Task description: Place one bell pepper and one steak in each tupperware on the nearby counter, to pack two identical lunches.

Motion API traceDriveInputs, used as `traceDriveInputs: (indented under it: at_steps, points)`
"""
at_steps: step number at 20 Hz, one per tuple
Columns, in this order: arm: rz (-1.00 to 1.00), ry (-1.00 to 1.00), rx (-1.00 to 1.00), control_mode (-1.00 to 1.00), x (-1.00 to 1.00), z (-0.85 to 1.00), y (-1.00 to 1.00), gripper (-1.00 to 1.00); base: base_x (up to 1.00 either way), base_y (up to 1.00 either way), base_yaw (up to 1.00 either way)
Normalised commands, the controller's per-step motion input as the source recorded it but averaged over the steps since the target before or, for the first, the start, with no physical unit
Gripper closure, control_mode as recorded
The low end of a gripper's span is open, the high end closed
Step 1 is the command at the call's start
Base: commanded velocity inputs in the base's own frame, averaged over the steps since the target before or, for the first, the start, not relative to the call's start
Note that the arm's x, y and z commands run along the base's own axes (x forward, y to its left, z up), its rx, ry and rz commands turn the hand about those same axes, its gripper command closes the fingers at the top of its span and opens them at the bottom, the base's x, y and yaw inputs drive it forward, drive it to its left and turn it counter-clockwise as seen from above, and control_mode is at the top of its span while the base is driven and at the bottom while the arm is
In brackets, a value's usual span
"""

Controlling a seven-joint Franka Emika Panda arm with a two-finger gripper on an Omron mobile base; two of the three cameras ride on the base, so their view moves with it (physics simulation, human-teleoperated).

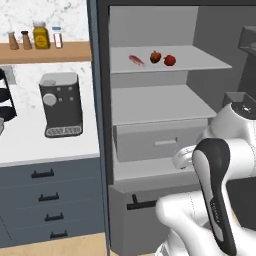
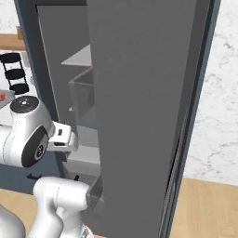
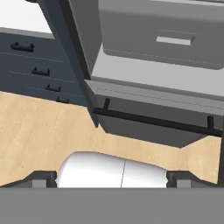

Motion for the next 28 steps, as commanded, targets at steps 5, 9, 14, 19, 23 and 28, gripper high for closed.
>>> traceDriveInputs:
  at_steps: [5,9,14,19,23,28]
  points:
    - [0.00,0.00,0.00,1.00,0.00,0.00,0.00,-1.00,0.59,0.00,-0.05]
    - [0.00,0.00,0.00,1.00,0.00,0.00,0.00,-1.00,0.28,0.00,-0.07]
    - [0.00,0.00,0.00,1.00,0.00,0.00,0.00,-1.00,-0.10,0.00,-0.08]
    - [0.00,0.00,0.00,1.00,0.00,0.00,0.00,-1.00,-0.06,0.16,-0.17]
    - [0.00,0.00,0.00,1.00,0.00,0.00,0.00,-1.00,-0.03,0.26,-0.19]
    - [0.00,0.00,0.00,1.00,0.00,0.00,0.00,-1.00,0.00,0.31,-0.14]
